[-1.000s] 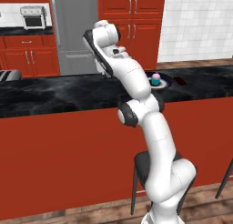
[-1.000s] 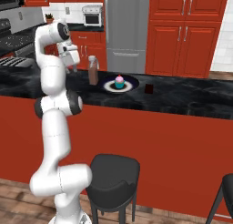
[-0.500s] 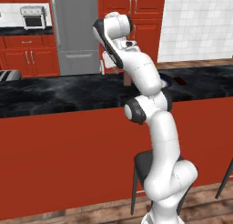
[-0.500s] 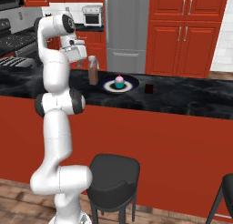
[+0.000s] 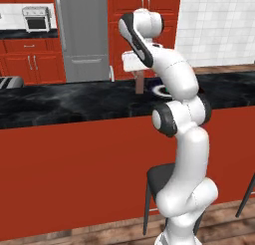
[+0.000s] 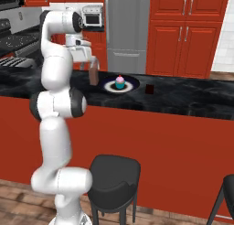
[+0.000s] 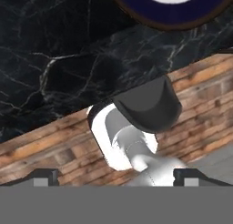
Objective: Take the cinnamon bottle from the cabinet and place it on the dining table, next to the plate with the cupcake. Then take the chocolate from the dining counter and place it on the cupcake plate.
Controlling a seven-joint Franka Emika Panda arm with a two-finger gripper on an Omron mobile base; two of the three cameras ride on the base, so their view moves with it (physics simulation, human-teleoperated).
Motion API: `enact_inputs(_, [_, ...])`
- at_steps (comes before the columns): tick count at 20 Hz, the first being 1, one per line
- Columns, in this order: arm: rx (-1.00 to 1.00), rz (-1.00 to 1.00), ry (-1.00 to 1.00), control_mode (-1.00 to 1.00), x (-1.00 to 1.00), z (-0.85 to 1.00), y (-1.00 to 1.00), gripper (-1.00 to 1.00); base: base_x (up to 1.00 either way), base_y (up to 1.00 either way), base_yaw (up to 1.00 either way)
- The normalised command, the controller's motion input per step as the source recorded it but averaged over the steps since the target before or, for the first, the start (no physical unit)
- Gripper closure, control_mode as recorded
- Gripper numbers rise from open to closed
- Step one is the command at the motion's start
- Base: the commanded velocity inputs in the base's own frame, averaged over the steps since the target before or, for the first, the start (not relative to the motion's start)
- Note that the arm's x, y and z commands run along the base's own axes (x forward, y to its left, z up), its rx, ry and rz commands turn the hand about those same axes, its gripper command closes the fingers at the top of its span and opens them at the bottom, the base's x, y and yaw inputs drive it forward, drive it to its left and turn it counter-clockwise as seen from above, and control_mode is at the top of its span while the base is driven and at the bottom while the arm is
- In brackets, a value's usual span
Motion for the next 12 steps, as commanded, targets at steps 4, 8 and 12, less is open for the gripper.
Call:
enact_inputs(4, [0.25,0.06,-0.43,-1.00,-0.92,-0.38,-0.14,-1.00,0.00,0.00,0.00])
enact_inputs(8, [0.21,0.14,-0.47,-1.00,-0.86,-0.47,-0.10,-1.00,0.00,0.00,0.00])
enact_inputs(12, [0.11,0.21,-0.26,-1.00,-0.58,-0.11,-0.26,-1.00,0.00,0.00,0.00])
